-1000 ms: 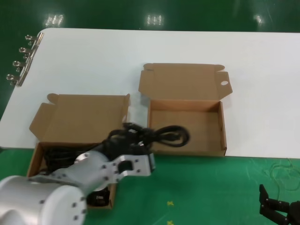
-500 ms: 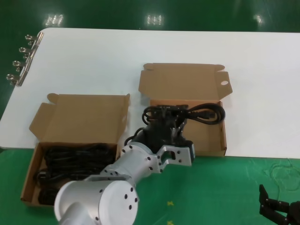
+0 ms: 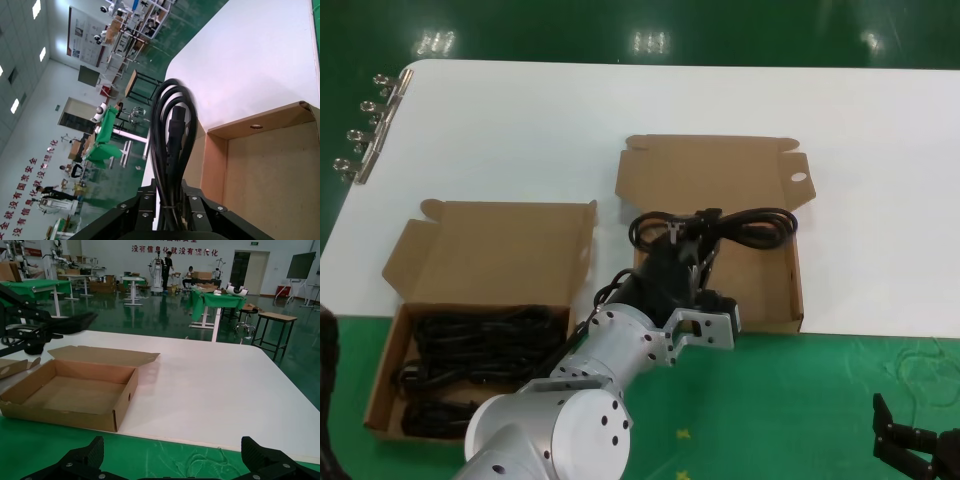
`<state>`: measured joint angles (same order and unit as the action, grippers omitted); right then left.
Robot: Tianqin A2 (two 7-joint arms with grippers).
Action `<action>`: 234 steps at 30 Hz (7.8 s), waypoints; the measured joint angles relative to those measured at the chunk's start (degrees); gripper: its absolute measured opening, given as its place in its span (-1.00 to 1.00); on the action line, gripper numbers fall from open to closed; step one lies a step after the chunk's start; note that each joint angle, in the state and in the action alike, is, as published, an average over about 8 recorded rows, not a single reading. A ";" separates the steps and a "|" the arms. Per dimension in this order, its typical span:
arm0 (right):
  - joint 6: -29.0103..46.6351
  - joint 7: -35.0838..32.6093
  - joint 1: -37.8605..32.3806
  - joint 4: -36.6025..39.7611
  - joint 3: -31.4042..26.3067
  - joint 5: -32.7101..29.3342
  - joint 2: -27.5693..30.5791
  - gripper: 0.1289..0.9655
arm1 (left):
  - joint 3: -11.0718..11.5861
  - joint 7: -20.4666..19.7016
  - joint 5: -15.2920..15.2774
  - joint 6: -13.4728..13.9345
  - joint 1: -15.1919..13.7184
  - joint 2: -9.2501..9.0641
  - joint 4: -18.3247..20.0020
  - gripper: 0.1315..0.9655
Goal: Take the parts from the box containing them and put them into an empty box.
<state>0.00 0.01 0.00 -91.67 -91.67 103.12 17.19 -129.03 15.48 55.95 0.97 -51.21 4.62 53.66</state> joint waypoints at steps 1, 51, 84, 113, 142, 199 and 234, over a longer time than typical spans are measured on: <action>0.00 0.00 0.00 0.00 0.00 0.00 0.00 1.00 | -1.14 -0.33 0.80 -0.79 -0.36 0.29 -0.46 -0.77; 0.00 0.00 0.00 0.00 0.00 0.00 0.00 1.00 | -24.73 -28.59 2.22 -22.62 -6.83 7.00 -10.94 0.93; 0.00 0.00 0.00 0.00 0.00 0.01 0.00 1.00 | -6.34 -24.77 15.53 -16.25 10.37 8.67 3.58 1.00; 0.00 0.00 0.00 0.00 0.00 0.01 0.00 1.00 | 17.72 -19.66 32.93 -7.85 32.86 10.82 22.53 1.00; 0.00 -0.01 0.00 0.00 0.00 0.01 0.00 1.00 | 33.99 -16.20 44.73 -2.14 48.06 12.27 35.34 1.00; 0.00 -0.01 0.00 0.00 0.00 0.01 0.00 1.00 | 36.74 -15.61 46.73 -1.18 50.63 12.51 37.52 1.00; 0.00 -0.01 0.00 0.00 0.00 0.01 0.00 1.00 | 37.23 -15.50 47.09 -1.01 51.10 12.56 37.91 1.00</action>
<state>0.00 0.00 0.00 -91.67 -91.67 103.13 17.19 -91.80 -0.02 103.04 -0.04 -0.11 17.18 91.58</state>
